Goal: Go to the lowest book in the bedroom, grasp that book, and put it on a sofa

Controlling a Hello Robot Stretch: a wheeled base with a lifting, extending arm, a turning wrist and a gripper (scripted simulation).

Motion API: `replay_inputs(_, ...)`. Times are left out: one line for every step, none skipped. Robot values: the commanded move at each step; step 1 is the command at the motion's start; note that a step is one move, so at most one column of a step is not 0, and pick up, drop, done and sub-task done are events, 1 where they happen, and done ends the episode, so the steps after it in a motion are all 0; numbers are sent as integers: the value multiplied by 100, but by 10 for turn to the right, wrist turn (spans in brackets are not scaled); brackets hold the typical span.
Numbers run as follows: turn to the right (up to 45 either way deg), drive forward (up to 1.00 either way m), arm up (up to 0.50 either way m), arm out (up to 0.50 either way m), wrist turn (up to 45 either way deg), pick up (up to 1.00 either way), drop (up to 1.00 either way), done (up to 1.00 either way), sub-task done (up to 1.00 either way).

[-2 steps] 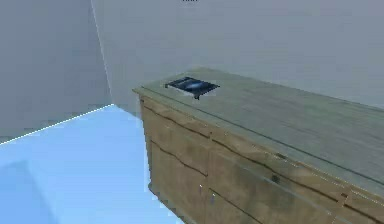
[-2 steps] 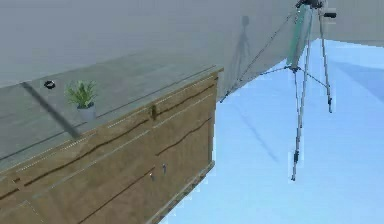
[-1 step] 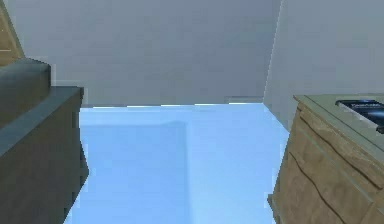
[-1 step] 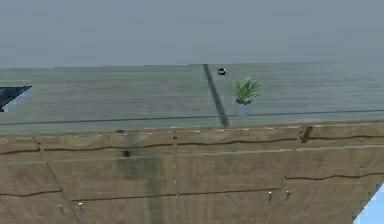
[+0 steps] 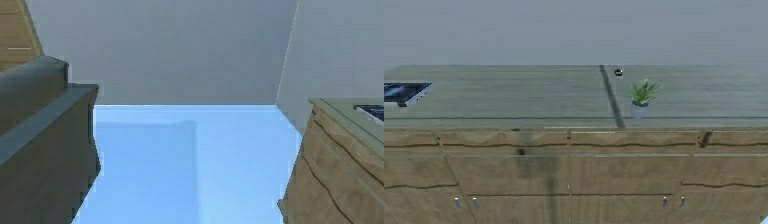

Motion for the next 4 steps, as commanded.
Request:
replay_inputs(0,100,0,0,0,0,0,0,0)
replay_inputs(0,80,0,0,0,0,0,0,0)
replay_inputs(-450,0,0,0,0,0,0,0,0)
replay_inputs(-90,0,0,0,0,0,0,0,0)
